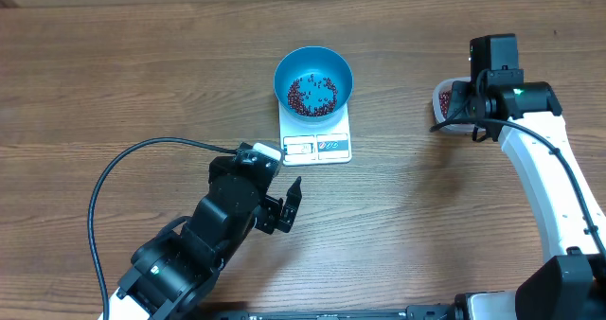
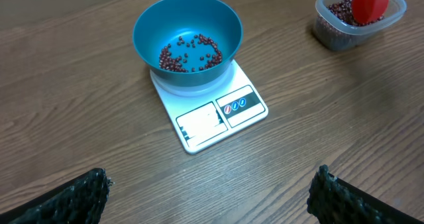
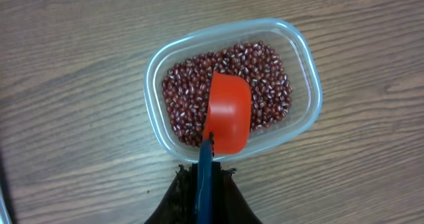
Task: Scoop item into bowl and weigh 150g on scale
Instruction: 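Lower the red scoop into the beans with the right gripper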
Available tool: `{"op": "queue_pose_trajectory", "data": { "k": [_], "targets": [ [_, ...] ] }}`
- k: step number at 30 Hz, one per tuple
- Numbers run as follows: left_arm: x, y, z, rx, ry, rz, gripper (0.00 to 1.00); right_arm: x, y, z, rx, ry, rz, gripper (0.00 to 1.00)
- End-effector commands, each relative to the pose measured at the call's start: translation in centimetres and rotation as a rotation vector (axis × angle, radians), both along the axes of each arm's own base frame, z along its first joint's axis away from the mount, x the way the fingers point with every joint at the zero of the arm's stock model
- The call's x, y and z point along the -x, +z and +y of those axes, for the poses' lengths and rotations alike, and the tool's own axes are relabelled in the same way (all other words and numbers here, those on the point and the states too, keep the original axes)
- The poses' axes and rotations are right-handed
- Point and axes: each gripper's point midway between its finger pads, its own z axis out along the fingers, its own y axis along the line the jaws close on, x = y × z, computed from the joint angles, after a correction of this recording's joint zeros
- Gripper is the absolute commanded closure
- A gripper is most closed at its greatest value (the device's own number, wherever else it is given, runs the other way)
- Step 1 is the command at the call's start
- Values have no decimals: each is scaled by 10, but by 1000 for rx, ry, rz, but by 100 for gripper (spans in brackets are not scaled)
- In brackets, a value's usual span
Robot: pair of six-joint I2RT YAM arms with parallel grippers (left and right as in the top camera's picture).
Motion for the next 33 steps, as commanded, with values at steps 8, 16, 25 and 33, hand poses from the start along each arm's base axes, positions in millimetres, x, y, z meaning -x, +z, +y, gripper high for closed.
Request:
{"op": "queue_pose_trajectory", "data": {
  "k": [8, 16, 25, 33],
  "targets": [
    [0, -1, 2, -16, -4, -8, 0, 0, -1, -4, 18, -9, -4, 96],
    [0, -1, 2, -16, -3, -8, 0, 2, 4, -24, 127, -58, -7, 96],
    [0, -1, 2, -16, -3, -8, 0, 2, -2, -24, 159, 4, 26, 96],
    [0, -1, 2, -16, -3, -8, 0, 0, -21, -39, 120, -35, 16, 96]
  ]
}}
